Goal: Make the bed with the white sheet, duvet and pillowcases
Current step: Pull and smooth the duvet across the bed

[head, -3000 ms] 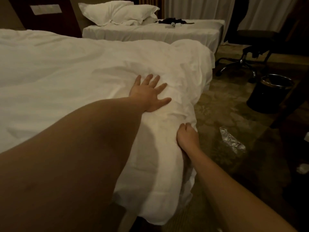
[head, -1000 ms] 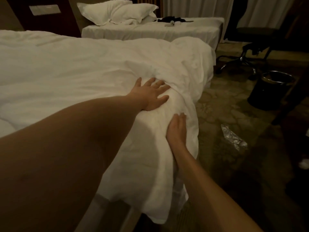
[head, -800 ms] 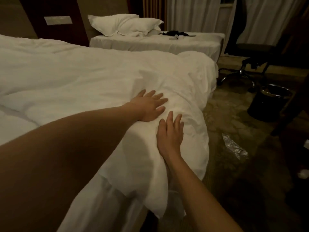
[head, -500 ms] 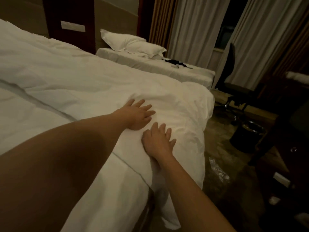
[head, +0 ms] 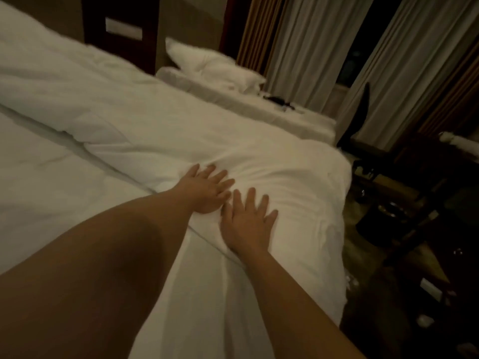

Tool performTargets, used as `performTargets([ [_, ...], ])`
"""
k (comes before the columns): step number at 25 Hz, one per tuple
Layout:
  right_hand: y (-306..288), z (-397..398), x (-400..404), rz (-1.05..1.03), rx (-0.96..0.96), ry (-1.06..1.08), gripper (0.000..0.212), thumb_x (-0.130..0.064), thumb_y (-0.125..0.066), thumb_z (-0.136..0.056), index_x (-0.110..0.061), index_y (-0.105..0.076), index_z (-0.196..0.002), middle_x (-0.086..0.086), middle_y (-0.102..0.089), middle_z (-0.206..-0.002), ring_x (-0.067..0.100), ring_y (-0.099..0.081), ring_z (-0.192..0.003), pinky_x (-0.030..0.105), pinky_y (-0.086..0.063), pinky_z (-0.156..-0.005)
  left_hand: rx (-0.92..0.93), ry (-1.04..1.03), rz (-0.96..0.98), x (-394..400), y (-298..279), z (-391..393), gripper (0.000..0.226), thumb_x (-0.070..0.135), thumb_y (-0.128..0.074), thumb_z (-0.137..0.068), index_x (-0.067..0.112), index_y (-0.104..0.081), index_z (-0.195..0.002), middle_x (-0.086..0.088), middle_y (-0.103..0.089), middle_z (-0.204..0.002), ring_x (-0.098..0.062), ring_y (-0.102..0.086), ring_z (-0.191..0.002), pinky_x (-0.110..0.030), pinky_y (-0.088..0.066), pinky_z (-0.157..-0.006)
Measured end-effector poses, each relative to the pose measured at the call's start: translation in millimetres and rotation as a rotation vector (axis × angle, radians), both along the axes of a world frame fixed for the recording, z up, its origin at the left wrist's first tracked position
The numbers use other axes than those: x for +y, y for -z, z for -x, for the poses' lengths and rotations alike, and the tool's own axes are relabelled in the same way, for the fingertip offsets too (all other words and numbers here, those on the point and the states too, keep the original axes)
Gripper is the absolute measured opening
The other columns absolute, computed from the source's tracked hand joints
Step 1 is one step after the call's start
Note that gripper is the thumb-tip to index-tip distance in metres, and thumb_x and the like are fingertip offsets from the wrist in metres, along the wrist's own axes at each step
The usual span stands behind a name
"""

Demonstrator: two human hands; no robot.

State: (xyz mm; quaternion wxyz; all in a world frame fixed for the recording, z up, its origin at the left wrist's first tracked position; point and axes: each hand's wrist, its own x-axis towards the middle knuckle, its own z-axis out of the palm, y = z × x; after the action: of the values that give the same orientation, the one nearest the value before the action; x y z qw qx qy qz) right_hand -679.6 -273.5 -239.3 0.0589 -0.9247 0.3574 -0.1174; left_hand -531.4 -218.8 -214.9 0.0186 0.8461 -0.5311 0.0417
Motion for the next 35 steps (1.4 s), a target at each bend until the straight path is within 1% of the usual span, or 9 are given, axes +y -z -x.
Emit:
performTargets([
  [3, 5, -7, 2, 0.014, 0.083, 0.024, 0.06, -0.05, -0.019, -0.104, -0.03, -0.012, -0.16, 0.002, 0.002, -0.169, 0.03, 0.009, -0.154, 0.061, 0.002, -0.12, 0.034, 0.033, 0.016, 8, 6, -7, 0.059, 0.056, -0.014, -0.104, 0.038, -0.007, -0.159, 0.008, 0.002, -0.168, -0.02, 0.007, -0.154, -0.05, 0.006, -0.122],
  [8, -24, -9, 9, -0.197, 0.177, 0.015, 0.063, -0.052, -0.018, -0.104, -0.029, -0.002, -0.16, -0.002, 0.015, -0.167, 0.025, 0.017, -0.153, 0.059, 0.004, -0.12, 0.01, 0.144, -0.096, 13, -26, -26, 0.063, 0.056, -0.018, -0.103, 0.032, -0.009, -0.16, 0.005, 0.0, -0.169, -0.021, 0.007, -0.155, -0.052, 0.005, -0.123],
  [12, -52, -28, -11, -0.316, 0.215, 0.026, 0.064, -0.054, -0.018, -0.104, -0.03, 0.0, -0.161, -0.003, 0.016, -0.167, 0.024, 0.017, -0.153, 0.057, 0.004, -0.121, 0.165, 0.203, -0.155, 10, -53, -63, 0.066, 0.054, -0.021, -0.103, 0.032, 0.005, -0.16, 0.009, 0.01, -0.167, -0.022, 0.009, -0.154, -0.046, 0.002, -0.123],
  [16, -72, -66, -63, -0.268, 0.159, 0.025, 0.064, -0.055, -0.018, -0.104, -0.029, -0.003, -0.161, 0.0, 0.01, -0.168, 0.026, 0.011, -0.154, 0.056, 0.003, -0.121, 0.196, 0.28, -0.2, -43, -54, -93, 0.063, 0.052, -0.013, -0.104, 0.03, 0.009, -0.16, 0.008, 0.011, -0.167, -0.02, 0.006, -0.155, -0.045, -0.003, -0.124],
  [18, -75, -82, -90, -0.188, 0.128, 0.011, 0.063, -0.053, -0.017, -0.105, -0.028, -0.001, -0.161, 0.002, 0.008, -0.168, 0.027, 0.009, -0.154, 0.054, 0.004, -0.122, 0.164, 0.285, -0.229, -77, -47, -100, 0.062, 0.05, -0.011, -0.104, 0.029, 0.009, -0.16, 0.006, 0.014, -0.167, -0.019, 0.011, -0.154, -0.046, 0.0, -0.124],
  [23, -55, -116, -153, -0.25, 0.158, 0.047, 0.059, -0.05, -0.016, -0.105, -0.034, -0.001, -0.16, 0.001, 0.002, -0.169, 0.022, 0.006, -0.155, 0.049, 0.005, -0.123, 0.047, 0.352, -0.306, -163, -36, -120, 0.066, 0.047, -0.02, -0.099, 0.031, 0.0, -0.161, 0.006, 0.009, -0.168, -0.02, 0.01, -0.154, -0.047, 0.007, -0.122],
  [26, -31, -103, -188, -0.205, 0.186, 0.081, 0.061, -0.051, -0.017, -0.104, -0.031, -0.008, -0.161, -0.001, -0.003, -0.169, 0.021, 0.002, -0.155, 0.05, 0.001, -0.124, 0.119, 0.301, -0.308, -185, -39, -151, 0.057, 0.05, -0.018, -0.105, 0.037, -0.008, -0.16, 0.009, 0.002, -0.168, -0.019, 0.004, -0.155, -0.046, 0.005, -0.123],
  [30, -11, -92, -203, -0.171, 0.259, 0.113, 0.067, -0.057, -0.015, -0.101, -0.028, -0.008, -0.161, 0.0, -0.001, -0.169, 0.026, 0.002, -0.155, 0.049, -0.001, -0.124, 0.214, 0.057, -0.331, -158, -24, -207, 0.058, 0.053, -0.014, -0.104, 0.039, -0.004, -0.159, 0.009, 0.001, -0.168, -0.017, 0.003, -0.155, -0.045, 0.004, -0.124],
  [35, -19, -107, -197, -0.23, 0.387, 0.19, 0.067, -0.057, -0.009, -0.101, -0.029, 0.002, -0.16, -0.002, 0.012, -0.168, 0.025, 0.01, -0.154, 0.051, 0.002, -0.123, 0.298, 0.127, -0.238, -156, -12, -233, 0.061, 0.056, -0.017, -0.103, 0.035, -0.01, -0.16, 0.009, -0.005, -0.168, -0.017, 0.0, -0.154, -0.044, 0.002, -0.123],
])
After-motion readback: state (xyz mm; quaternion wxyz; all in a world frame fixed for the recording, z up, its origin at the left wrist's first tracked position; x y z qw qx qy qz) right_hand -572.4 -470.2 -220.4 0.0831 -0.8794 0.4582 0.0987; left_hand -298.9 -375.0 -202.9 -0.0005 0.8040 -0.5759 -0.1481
